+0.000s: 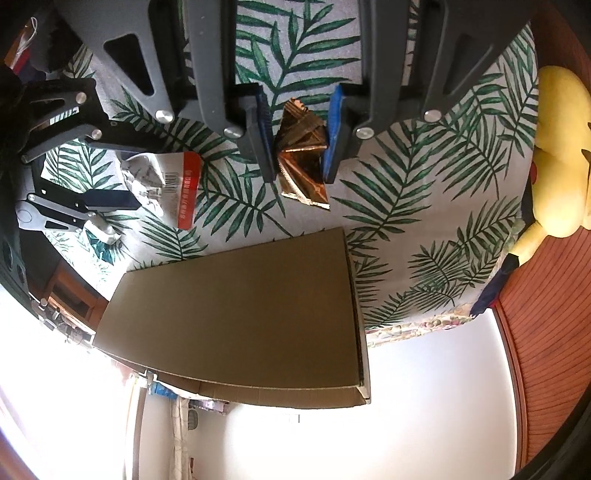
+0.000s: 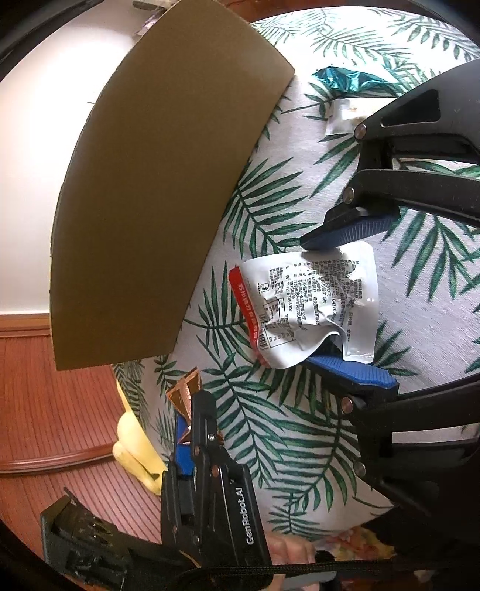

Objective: Organize snacks
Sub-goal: 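Lift both packets over the box and open both tools to drop them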

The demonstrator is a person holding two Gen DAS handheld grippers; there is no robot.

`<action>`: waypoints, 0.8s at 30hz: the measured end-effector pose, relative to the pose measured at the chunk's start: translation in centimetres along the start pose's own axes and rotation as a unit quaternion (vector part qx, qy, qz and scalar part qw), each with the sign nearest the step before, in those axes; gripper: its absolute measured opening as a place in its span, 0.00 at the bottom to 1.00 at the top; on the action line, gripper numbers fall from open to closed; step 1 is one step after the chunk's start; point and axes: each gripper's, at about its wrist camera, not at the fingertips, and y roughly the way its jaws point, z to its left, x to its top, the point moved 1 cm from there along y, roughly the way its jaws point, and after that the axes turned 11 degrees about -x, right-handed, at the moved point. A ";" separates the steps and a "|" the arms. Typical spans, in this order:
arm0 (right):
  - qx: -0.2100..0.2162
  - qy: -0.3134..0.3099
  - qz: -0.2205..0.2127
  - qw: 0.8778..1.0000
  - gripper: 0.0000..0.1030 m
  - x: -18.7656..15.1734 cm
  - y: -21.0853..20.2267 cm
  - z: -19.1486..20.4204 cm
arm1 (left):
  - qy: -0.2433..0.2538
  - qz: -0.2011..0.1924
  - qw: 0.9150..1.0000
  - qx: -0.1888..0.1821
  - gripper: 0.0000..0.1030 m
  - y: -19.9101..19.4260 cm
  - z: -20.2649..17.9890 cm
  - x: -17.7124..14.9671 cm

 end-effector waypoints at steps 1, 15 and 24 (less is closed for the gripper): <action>0.000 0.002 -0.002 1.000 0.55 0.0 -0.2 -0.1 | 0.000 -0.001 1.000 -0.001 0.22 -0.1 -0.1 0.0; -0.001 0.023 -0.048 0.999 0.55 0.1 -4.3 -1.7 | 0.023 -0.035 0.999 -0.026 0.22 -2.6 -3.3 2.5; -0.019 0.036 -0.071 0.997 0.56 -0.1 -5.5 -2.9 | 0.047 -0.049 0.997 -0.036 0.22 -3.5 -5.6 4.8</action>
